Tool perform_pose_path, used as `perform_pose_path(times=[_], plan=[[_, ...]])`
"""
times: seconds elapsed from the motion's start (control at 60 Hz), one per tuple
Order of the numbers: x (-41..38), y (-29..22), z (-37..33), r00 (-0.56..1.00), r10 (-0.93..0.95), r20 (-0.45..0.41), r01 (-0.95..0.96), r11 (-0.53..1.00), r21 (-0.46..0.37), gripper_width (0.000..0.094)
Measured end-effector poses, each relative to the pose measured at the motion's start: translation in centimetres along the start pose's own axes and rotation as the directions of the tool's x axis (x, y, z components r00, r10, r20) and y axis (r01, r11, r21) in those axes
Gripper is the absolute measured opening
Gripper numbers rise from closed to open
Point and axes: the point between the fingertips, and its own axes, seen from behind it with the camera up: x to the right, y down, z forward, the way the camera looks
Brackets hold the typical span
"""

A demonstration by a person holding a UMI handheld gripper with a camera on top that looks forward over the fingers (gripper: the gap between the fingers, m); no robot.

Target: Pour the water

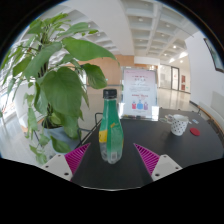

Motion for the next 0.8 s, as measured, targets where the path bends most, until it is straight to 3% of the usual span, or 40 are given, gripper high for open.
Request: perform_pose_path(times=[0.117,0.2,0.233,0.267,0.5,0.667,0.8], plan=[[-0.3,-0.9,4.4,0.999,-0.018,-0.048,0.019,0.999,0.034,0.0858],[-0.1,-1.3,6.2,0.997,-0.01,-0.075,0.015,0.998,0.056,0.0806],[0.1,-1.3,6.7,0.996,-0.001,-0.085,0.007,0.998,0.067,0.0721],[0.4,-1.5,7.0,0.995,0.006,-0.099,0.002,0.997,0.081,0.0567],[0.5,-2.0,6.6,0.997,0.016,-0.081,-0.006,0.992,0.126,0.0422],[0.0,-5.5,4.8,0.999,0.051,0.006,-0.051,0.98,0.192,0.0417],[0.0,-12.7,2.3,0.959,0.205,0.195,-0.255,0.927,0.277,0.0417]])
